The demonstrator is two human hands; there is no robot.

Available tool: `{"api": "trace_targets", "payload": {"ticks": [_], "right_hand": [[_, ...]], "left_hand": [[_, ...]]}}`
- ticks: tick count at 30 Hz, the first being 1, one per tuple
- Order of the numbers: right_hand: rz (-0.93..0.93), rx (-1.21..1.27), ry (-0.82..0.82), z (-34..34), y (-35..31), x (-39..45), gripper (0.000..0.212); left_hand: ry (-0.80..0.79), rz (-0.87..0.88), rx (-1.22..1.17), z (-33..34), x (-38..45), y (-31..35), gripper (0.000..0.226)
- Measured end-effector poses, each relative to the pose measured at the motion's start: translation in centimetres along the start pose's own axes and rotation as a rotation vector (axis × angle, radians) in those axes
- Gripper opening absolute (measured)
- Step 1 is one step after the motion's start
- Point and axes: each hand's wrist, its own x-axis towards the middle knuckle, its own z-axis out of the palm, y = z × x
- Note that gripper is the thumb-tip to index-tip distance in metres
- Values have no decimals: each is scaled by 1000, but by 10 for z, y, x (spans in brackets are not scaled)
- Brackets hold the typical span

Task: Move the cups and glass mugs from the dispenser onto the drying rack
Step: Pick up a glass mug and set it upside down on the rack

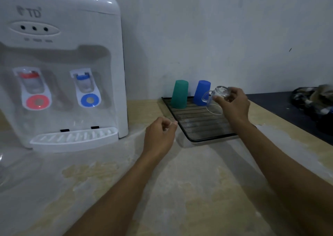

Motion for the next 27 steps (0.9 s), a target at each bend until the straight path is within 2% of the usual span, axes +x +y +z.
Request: {"api": "trace_targets", "payload": {"ticks": [5,11,27], "right_hand": [[-5,-156,-83,29,17,35,65],[-5,-252,-107,49,36,47,67],[57,-255,-133,45,50,58,66]], "left_hand": [[48,-22,-58,-1,2,0,18],[60,-22,-71,-1,4,0,18],[55,-1,-49,0,2,0,15]]}}
